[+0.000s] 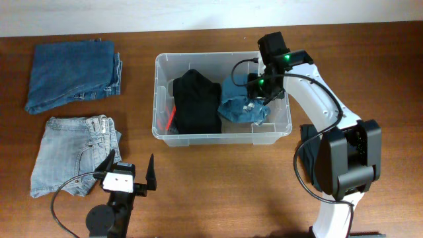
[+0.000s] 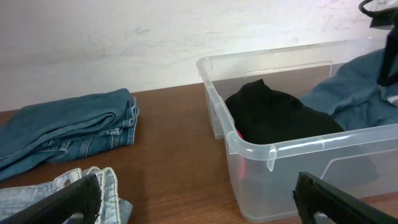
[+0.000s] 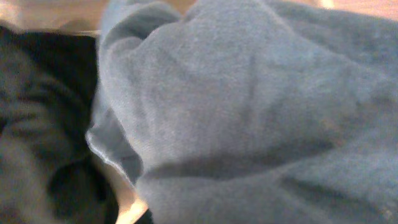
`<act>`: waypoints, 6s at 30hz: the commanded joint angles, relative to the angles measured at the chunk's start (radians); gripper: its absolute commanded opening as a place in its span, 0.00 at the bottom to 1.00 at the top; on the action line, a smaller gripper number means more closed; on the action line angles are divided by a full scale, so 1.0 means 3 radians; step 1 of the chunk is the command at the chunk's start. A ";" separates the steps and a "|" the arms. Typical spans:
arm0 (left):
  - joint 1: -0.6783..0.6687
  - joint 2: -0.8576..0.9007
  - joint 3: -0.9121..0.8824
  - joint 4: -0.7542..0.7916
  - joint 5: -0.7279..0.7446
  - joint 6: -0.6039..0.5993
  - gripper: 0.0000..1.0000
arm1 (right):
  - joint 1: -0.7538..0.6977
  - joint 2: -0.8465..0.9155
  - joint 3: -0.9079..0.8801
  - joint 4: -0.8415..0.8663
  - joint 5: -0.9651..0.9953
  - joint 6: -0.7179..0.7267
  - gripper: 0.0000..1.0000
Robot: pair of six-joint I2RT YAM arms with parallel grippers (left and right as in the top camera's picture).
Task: Pack container
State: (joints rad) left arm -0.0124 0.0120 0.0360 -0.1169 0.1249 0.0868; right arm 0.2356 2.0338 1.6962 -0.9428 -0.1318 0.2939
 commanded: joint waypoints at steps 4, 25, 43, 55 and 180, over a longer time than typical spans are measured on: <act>0.0017 -0.0017 -0.0013 -0.0005 0.0045 0.0029 0.99 | -0.0003 0.0005 0.0100 0.0060 0.0376 -0.0006 0.99; 0.0017 -0.0017 -0.0013 -0.0005 0.0046 0.0029 0.99 | 0.0132 0.0399 0.0971 -0.0455 0.0640 -0.0076 0.16; 0.0017 -0.0017 -0.0013 -0.0005 0.0045 0.0029 0.99 | 0.0207 0.1041 0.0964 -0.0500 0.0764 0.0033 0.11; 0.0017 -0.0017 -0.0013 -0.0004 0.0045 0.0029 0.99 | 0.0450 0.0888 0.0993 -0.0511 0.0729 0.0033 0.10; 0.0017 -0.0017 -0.0013 -0.0004 0.0045 0.0029 0.99 | -0.1883 -0.0651 -0.2061 0.0346 0.0478 0.0870 0.11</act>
State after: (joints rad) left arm -0.0124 0.0120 0.0360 -0.1169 0.1249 0.0864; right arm -0.3260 1.7943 1.0897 -0.8917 -0.0010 0.5499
